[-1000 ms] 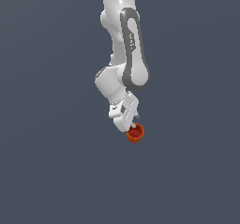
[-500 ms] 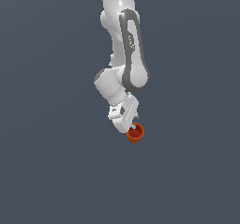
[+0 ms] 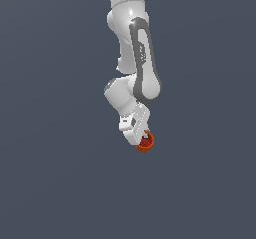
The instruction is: Pick up the object and move it to a goal position.
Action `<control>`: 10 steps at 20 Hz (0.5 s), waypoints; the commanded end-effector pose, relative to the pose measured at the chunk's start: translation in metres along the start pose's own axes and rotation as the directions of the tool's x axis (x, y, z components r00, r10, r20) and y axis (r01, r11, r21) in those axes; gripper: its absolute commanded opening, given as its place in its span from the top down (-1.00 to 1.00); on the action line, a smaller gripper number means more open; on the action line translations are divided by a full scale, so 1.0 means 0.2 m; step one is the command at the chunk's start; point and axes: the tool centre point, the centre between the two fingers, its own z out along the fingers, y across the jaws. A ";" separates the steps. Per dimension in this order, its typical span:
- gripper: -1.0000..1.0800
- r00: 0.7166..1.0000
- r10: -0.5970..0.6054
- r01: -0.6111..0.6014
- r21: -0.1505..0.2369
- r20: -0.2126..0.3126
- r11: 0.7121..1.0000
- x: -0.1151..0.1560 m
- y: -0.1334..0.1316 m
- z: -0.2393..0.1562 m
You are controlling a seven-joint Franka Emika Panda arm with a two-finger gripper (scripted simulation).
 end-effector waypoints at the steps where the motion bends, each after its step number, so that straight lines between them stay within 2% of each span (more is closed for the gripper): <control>1: 1.00 1.000 0.000 0.000 0.000 0.000 1.000 0.00 0.00 0.00; 10: 1.00 1.000 -0.005 0.005 -0.008 0.001 1.000 0.00 0.02 -0.02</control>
